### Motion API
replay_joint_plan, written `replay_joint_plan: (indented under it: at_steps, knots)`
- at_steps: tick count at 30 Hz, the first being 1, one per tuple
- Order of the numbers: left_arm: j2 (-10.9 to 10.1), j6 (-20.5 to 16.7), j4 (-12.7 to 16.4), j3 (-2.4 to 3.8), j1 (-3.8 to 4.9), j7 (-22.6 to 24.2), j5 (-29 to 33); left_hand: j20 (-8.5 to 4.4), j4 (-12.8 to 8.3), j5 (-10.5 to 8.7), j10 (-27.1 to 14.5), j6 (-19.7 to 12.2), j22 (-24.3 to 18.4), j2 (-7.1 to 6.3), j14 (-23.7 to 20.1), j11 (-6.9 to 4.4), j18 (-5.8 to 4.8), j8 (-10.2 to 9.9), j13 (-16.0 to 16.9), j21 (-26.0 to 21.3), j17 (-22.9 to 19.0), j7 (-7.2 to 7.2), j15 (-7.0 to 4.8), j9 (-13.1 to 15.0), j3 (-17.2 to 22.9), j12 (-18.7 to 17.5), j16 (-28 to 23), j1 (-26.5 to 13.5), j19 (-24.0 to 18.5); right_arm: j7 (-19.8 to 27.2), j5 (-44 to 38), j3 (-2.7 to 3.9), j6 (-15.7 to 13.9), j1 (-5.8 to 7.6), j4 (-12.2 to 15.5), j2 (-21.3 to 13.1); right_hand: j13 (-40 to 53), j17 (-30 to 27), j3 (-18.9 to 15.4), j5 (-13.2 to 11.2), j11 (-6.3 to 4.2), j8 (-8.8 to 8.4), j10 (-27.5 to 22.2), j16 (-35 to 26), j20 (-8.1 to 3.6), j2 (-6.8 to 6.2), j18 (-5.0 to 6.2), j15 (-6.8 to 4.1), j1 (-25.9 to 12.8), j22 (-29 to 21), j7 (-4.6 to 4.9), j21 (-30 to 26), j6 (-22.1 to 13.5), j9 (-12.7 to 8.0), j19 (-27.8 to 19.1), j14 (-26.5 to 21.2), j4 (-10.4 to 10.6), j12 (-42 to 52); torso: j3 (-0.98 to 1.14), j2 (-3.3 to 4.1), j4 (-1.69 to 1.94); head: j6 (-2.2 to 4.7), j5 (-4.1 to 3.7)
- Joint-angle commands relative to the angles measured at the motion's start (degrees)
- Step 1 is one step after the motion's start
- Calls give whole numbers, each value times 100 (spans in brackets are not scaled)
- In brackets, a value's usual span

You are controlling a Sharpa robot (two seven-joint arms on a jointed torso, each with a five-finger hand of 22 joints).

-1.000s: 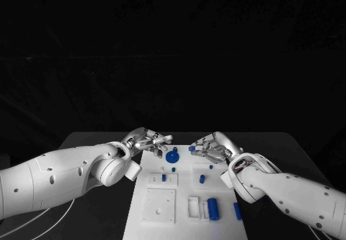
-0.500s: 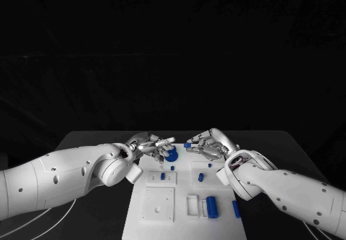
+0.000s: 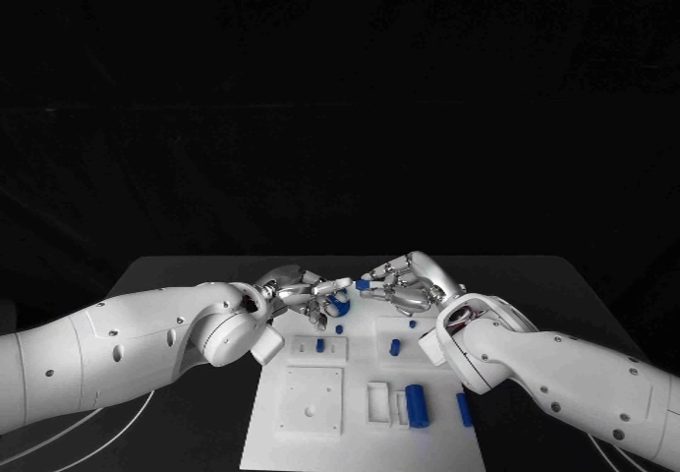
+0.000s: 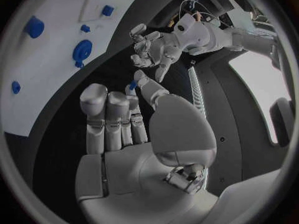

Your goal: Assemble the parts on the task board

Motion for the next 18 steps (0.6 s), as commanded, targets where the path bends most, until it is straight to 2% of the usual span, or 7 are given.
replay_joint_plan:
  at_steps: [1, 4, 10, 14, 17, 18]
  knots:
    - [23, 155, 5, 5, -3, -4, 4, 32, -54, 52, -54, -49, 105, 91, -45, 12, -19, -17, -10, 34, -12, 13, -9, -38, -36, 29, 28, 10, -18, -40, 235, 4, 175, -4, 19, 21, 6, -5, -4, 20, 3, 35, 4, -17, 11, 74, 29, 0, 16, 561, -53, -15, 217, 37, 262, 12, -33, -14, 1, 1, 0, 0, 11]
    - [32, 145, 1, 5, -3, 11, 11, 34, -62, 61, -59, -51, 106, 133, -46, 13, -19, -16, -15, 37, -17, 15, -7, -58, -56, 27, 33, 10, -21, -46, 319, 4, 213, -4, 26, 31, 9, -8, -24, 20, 3, 36, -6, -18, 10, 90, 37, 0, 14, 560, -52, -24, 210, 37, 254, 8, -45, -13, 2, -2, -4, -14, 4]
    - [58, 153, -8, 5, -4, 30, -20, 34, -108, 71, -21, -50, 105, 186, -50, 16, -20, -47, -40, 52, -34, 24, -7, -178, -116, -22, 40, 18, -31, -56, 423, 4, 278, -4, 30, 57, 13, -9, -29, 25, 5, 36, -6, -19, 13, 91, 37, 0, 13, 560, -51, -26, 211, 37, 256, 7, -51, -8, -2, 3, -6, -43, 52]
    - [80, 178, -17, 5, -4, 41, 37, 34, -136, 97, -16, -45, 105, 275, -55, 16, -21, -48, -41, 54, -37, 25, -7, -224, -124, -36, 42, 43, -36, -65, 442, 4, 324, -4, 29, 82, 12, -12, -38, 28, 6, 35, -10, -19, 14, 100, 39, 1, 11, 560, -51, -29, 208, 37, 254, 4, -59, -9, 4, -2, -3, -28, 71]
    - [93, 179, -26, 6, -4, 76, 89, 36, -157, 130, -12, -54, 105, 434, -56, 18, -19, -30, -37, 57, -43, 28, -5, -286, -213, -50, 50, 24, -39, -73, 446, 3, 354, -4, 30, 104, 14, -14, -43, 30, 7, 34, -13, -20, 16, 108, 41, 3, 10, 560, -50, -30, 206, 37, 253, 1, -66, -8, 1, -3, -6, -26, 79]
    - [97, 173, -28, 6, -4, 94, 101, 36, -147, 132, -13, -55, 105, 447, -56, 18, -19, -30, -37, 57, -43, 27, -5, -287, -214, -51, 50, 15, -39, -75, 444, 3, 363, -4, 30, 112, 14, -14, -43, 30, 7, 34, -13, -20, 16, 108, 41, 3, 10, 560, -50, -30, 206, 37, 253, 1, -66, -8, 2, 0, -8, -17, 78]
